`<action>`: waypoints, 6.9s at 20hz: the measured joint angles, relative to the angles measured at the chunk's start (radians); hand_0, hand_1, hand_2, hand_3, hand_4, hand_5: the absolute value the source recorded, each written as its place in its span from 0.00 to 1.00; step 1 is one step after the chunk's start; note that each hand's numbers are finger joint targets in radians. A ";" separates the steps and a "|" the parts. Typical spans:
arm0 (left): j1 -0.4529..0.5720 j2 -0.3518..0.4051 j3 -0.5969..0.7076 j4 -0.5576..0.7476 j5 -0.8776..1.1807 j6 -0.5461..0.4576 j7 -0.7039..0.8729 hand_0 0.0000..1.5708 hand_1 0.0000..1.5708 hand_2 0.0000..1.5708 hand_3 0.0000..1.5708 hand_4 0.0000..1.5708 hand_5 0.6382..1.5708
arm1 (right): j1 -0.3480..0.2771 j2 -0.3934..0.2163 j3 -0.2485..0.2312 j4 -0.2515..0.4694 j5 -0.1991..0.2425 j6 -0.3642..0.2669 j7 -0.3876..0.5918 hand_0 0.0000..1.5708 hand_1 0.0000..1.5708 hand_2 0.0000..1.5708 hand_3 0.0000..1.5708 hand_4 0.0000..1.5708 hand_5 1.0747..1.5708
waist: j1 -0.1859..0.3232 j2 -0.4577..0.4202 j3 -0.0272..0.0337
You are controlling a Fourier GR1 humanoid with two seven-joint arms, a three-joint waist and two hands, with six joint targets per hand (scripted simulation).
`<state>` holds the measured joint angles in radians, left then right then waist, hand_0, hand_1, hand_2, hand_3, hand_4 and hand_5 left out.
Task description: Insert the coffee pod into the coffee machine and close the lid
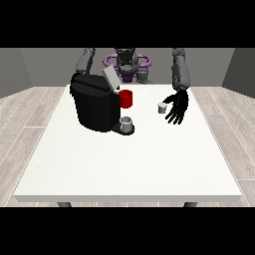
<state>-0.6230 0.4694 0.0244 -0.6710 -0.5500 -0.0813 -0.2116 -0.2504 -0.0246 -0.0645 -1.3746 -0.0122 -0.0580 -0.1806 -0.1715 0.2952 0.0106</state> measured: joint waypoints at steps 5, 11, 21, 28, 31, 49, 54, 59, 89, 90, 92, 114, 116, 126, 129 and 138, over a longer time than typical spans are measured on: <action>0.003 -0.013 -0.021 -0.007 -0.054 0.058 0.015 0.77 0.77 0.78 0.71 0.00 1.00 | -0.006 -0.001 -0.003 0.033 0.001 0.002 -0.014 0.00 0.00 0.00 0.00 0.20 1.00 | -0.001 -0.013 0.0034; 0.003 -0.025 -0.038 -0.001 -0.087 0.062 0.013 0.84 0.84 0.84 0.73 0.04 1.00 | -0.006 -0.016 -0.010 0.055 -0.006 0.016 -0.010 0.00 0.00 0.00 0.00 0.24 1.00 | -0.012 -0.032 0.0032; -0.009 -0.074 -0.044 0.015 -0.115 0.075 -0.033 0.99 0.99 0.97 0.91 0.45 1.00 | 0.003 -0.009 -0.031 0.114 -0.019 0.007 -0.048 0.00 0.00 0.00 0.00 0.21 1.00 | 0.011 -0.057 -0.0033; -0.016 -0.123 -0.031 0.034 -0.103 0.067 -0.101 0.92 0.92 0.90 0.83 0.39 1.00 | 0.036 -0.021 -0.041 0.149 -0.040 0.038 -0.074 0.00 0.00 0.00 0.00 0.16 1.00 | 0.021 -0.098 -0.0093; -0.048 -0.145 -0.020 0.023 -0.085 0.028 -0.076 0.96 0.96 0.93 0.85 0.38 1.00 | 0.019 -0.028 -0.055 0.192 -0.041 0.030 -0.081 0.00 0.00 0.00 0.00 0.19 1.00 | 0.040 -0.117 -0.0099; -0.120 -0.218 0.002 -0.100 -0.044 -0.133 0.072 0.93 0.93 0.94 0.91 0.40 1.00 | 0.055 -0.066 -0.064 0.272 -0.043 0.051 -0.083 0.00 0.00 0.00 0.00 0.11 1.00 | 0.069 -0.270 -0.0105; -0.152 -0.240 -0.002 -0.150 -0.039 -0.172 0.120 0.87 0.87 0.90 0.87 0.42 1.00 | 0.056 -0.086 -0.085 0.295 -0.060 0.066 -0.100 0.00 0.00 0.00 0.00 0.14 1.00 | 0.073 -0.274 -0.0104; -0.244 -0.249 0.049 -0.166 0.003 -0.195 0.194 0.93 0.93 0.92 0.85 0.39 1.00 | 0.031 -0.093 -0.088 0.300 -0.071 0.083 -0.104 0.00 0.00 0.00 0.00 0.16 1.00 | 0.046 -0.251 -0.0102; -0.546 -0.068 0.198 -0.050 0.054 -0.165 0.231 0.97 0.97 0.97 0.92 0.44 1.00 | -0.173 -0.123 -0.066 0.363 -0.074 0.194 -0.203 0.00 0.00 0.00 0.00 0.17 1.00 | -0.066 0.053 -0.0097; -0.554 -0.061 0.197 -0.043 0.052 -0.169 0.232 0.94 0.94 0.95 0.89 0.45 1.00 | -0.184 -0.120 -0.063 0.362 -0.072 0.186 -0.191 0.00 0.00 0.00 0.00 0.17 1.00 | -0.070 0.055 -0.0098; -0.551 -0.045 0.194 -0.044 0.041 -0.158 0.217 0.90 0.90 0.93 0.86 0.42 1.00 | -0.193 -0.130 -0.069 0.365 -0.073 0.191 -0.196 0.00 0.00 0.00 0.00 0.17 1.00 | -0.074 0.068 -0.0096; -0.301 -0.233 0.219 -0.071 0.169 -0.152 0.033 0.00 0.00 0.00 0.00 0.00 1.00 | -0.047 -0.135 -0.112 0.466 -0.107 0.242 -0.289 0.00 0.00 0.00 0.00 0.13 1.00 | 0.036 -0.130 -0.0112; -0.228 -0.262 0.240 -0.067 0.207 -0.163 -0.003 0.00 0.00 0.00 0.00 0.00 1.00 | 0.006 -0.127 -0.103 0.458 -0.104 0.250 -0.297 0.00 0.00 0.00 0.00 0.05 1.00 | 0.054 -0.187 -0.0114; 0.178 -0.355 0.274 -0.030 0.305 -0.248 -0.172 0.00 0.00 0.00 0.00 0.22 1.00 | 0.186 -0.037 0.052 0.289 -0.013 0.199 -0.212 0.00 0.00 0.00 0.00 0.12 1.00 | 0.107 -0.515 -0.0126; 0.264 -0.352 0.288 -0.017 0.316 -0.243 -0.184 0.00 0.00 0.00 0.00 0.15 1.00 | 0.227 -0.005 0.142 0.195 0.009 0.171 -0.176 0.00 0.00 0.00 0.00 0.17 1.00 | 0.089 -0.591 -0.0124; 0.418 -0.342 0.283 -0.067 0.353 -0.300 -0.205 0.00 0.00 0.00 0.00 0.19 1.00 | 0.221 0.016 0.249 -0.097 0.066 0.075 -0.016 0.00 0.00 0.00 0.00 0.25 1.00 | 0.112 -0.652 -0.0112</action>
<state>-0.2045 0.1273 0.3078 -0.7383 -0.1966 -0.3816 -0.4166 -0.0298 -0.0082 0.1842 -1.4720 0.0537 0.0169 -0.1965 -0.0591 -0.3570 -0.0006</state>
